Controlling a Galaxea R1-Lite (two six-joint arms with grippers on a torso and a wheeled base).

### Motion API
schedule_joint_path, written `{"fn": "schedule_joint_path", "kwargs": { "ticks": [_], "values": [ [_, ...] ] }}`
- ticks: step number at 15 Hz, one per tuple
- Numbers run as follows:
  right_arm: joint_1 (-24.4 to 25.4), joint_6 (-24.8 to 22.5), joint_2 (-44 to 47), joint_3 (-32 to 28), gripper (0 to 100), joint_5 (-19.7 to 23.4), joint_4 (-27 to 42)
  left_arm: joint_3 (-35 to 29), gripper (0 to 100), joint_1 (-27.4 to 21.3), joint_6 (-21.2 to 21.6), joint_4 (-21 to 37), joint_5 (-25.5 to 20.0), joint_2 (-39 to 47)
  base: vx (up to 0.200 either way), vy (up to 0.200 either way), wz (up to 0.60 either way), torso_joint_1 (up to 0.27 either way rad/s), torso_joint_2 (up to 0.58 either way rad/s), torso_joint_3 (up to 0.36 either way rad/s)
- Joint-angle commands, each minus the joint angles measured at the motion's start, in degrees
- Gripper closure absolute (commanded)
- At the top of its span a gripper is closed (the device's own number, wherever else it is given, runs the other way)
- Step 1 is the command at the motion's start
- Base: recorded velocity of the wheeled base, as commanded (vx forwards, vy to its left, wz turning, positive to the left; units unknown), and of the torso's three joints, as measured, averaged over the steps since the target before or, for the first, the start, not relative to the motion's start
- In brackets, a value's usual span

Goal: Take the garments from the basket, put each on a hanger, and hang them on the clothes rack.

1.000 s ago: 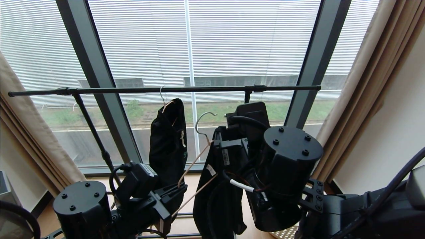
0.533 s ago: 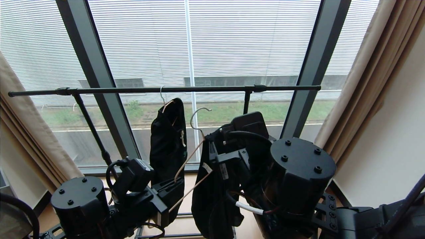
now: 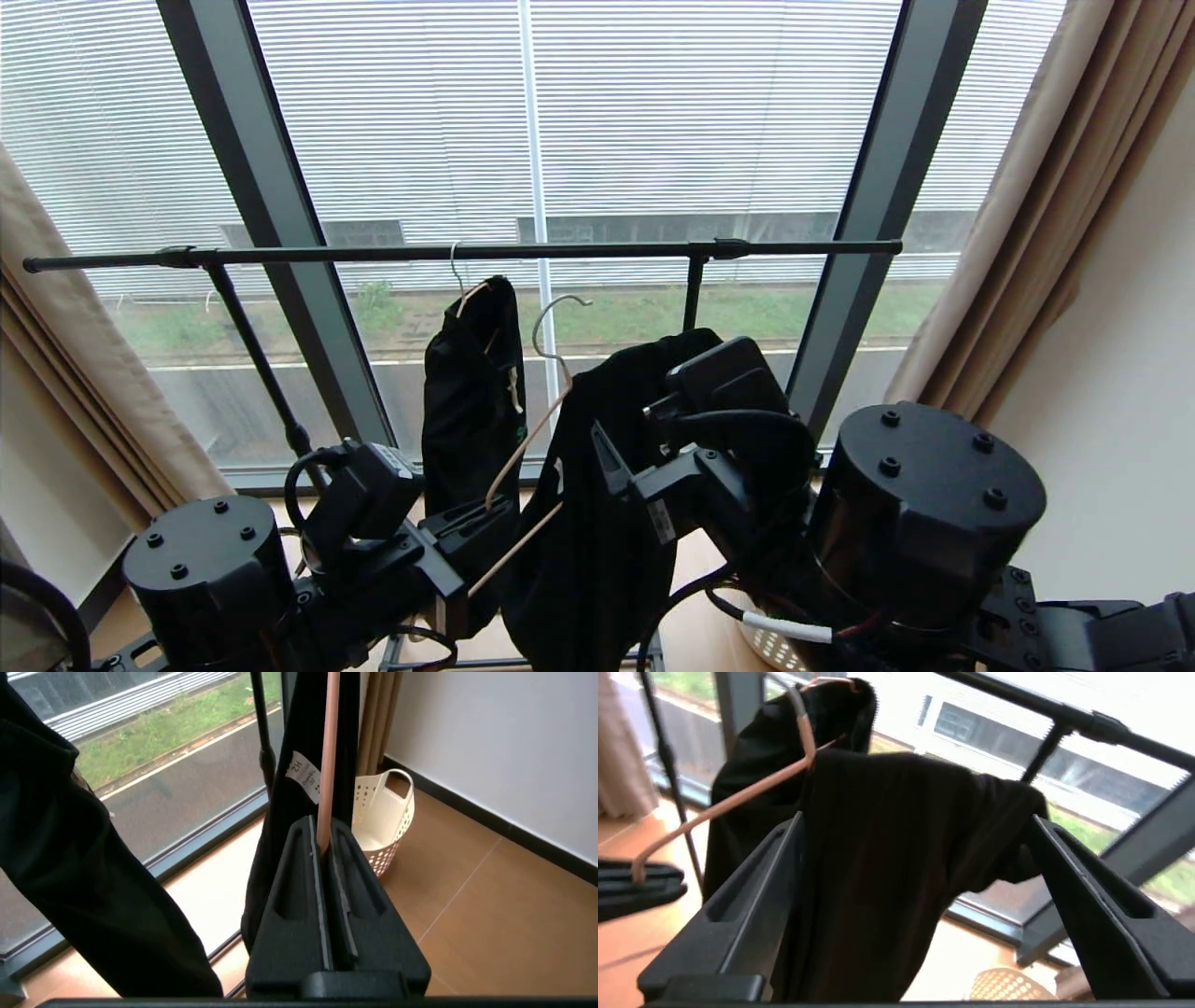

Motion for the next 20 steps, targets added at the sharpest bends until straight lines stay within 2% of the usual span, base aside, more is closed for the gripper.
{"fn": "schedule_joint_path", "kwargs": {
  "ticks": [1,2,3,4,5,6,7,8,9,10,11,13,14,15,16,17,18,20],
  "values": [
    [-3.6,-1.5,-3.7,2.4,0,3.4,0.3,0.9,100,0.0,0.0,-0.1,-0.5,-0.5,0.0,0.0,0.0,0.0,0.0,0.0],
    [-5.5,-3.0,-4.8,3.8,0,5.6,0.3,1.2,100,0.2,0.1,-0.1,-1.4,-0.6,0.0,0.0,0.0,0.0,0.0,0.0],
    [-9.8,-6.4,-8.6,6.1,0,11.2,0.6,2.3,100,1.6,0.3,-0.1,-4.8,-1.2,0.0,0.0,0.0,0.0,0.0,0.0],
    [-11.5,-7.2,-10.0,6.8,0,13.4,1.7,2.7,100,2.3,0.6,-0.1,-6.2,-1.3,0.0,0.0,0.0,0.0,0.0,0.0],
    [-15.3,-8.3,-13.7,6.4,0,19.8,8.7,3.6,100,3.8,1.6,-0.1,-9.4,-1.3,0.0,0.0,0.0,0.0,0.0,0.0],
    [-17.0,-8.7,-15.5,5.2,0,24.1,14.0,4.1,100,4.0,2.2,-0.1,-10.3,-1.3,0.0,0.0,0.0,0.0,0.0,0.0],
    [-20.8,-10.7,-17.8,0.9,0,34.0,26.3,4.7,100,4.0,3.3,-0.1,-10.9,-1.2,0.0,0.0,0.0,0.0,0.0,0.0],
    [-25.1,-14.5,-18.9,-3.4,0,42.7,36.1,4.9,100,3.9,3.9,-0.1,-10.9,-1.2,0.0,0.0,0.0,0.0,0.0,0.0],
    [-28.1,-18.6,-19.0,-7.0,0,48.3,42.9,5.2,100,3.7,4.1,-0.1,-10.9,-1.2,0.0,0.0,0.0,0.0,0.0,0.0],
    [-31.6,-25.4,-18.4,-12.7,0,55.5,53.3,6.0,100,3.3,4.3,-0.1,-11.0,-1.2,0.0,0.0,0.0,0.0,0.0,0.0],
    [-33.3,-31.1,-15.8,-20.9,0,60.7,65.4,6.7,100,2.0,5.2,-0.1,-11.0,-1.2,0.0,0.0,0.0,0.0,0.0,0.0],
    [-34.0,-39.9,-9.4,-33.5,0,62.0,81.2,6.7,100,0.4,7.5,-0.1,-11.1,-1.2,0.0,0.0,0.0,0.0,0.0,0.0],
    [-34.4,-42.8,-7.4,-37.2,0,62.5,85.4,6.7,100,-0.3,8.0,-0.1,-11.1,-1.3,0.0,0.0,0.0,0.0,0.0,0.0],
    [-34.5,-45.5,-3.8,-44.3,0,65.8,93.7,6.7,100,-1.3,8.3,-0.1,-11.1,-1.9,0.0,0.0,0.0,0.0,0.0,0.0],
    [-34.5,-46.5,-0.7,-50.4,0,67.3,100.2,6.7,100,-2.3,8.3,-0.1,-11.1,-3.2,0.0,0.0,0.0,0.0,0.0,0.0],
    [-34.5,-46.6,-0.5,-50.7,0,67.4,100.5,6.7,100,-2.4,8.3,-0.1,-11.1,-3.3,0.0,0.0,0.0,0.0,0.0,0.0],
    [-34.4,-48.0,2.9,-55.4,0,67.6,105.6,6.7,100,-3.4,8.3,-0.1,-11.0,-4.9,0.0,0.0,0.0,0.0,0.0,0.0],
    [-33.2,-49.0,3.3,-54.9,0,67.6,106.9,6.7,100,-3.6,8.3,-0.1,-11.0,-5.5,0.0,0.0,0.0,0.0,0.0,0.0]
  ]
}}
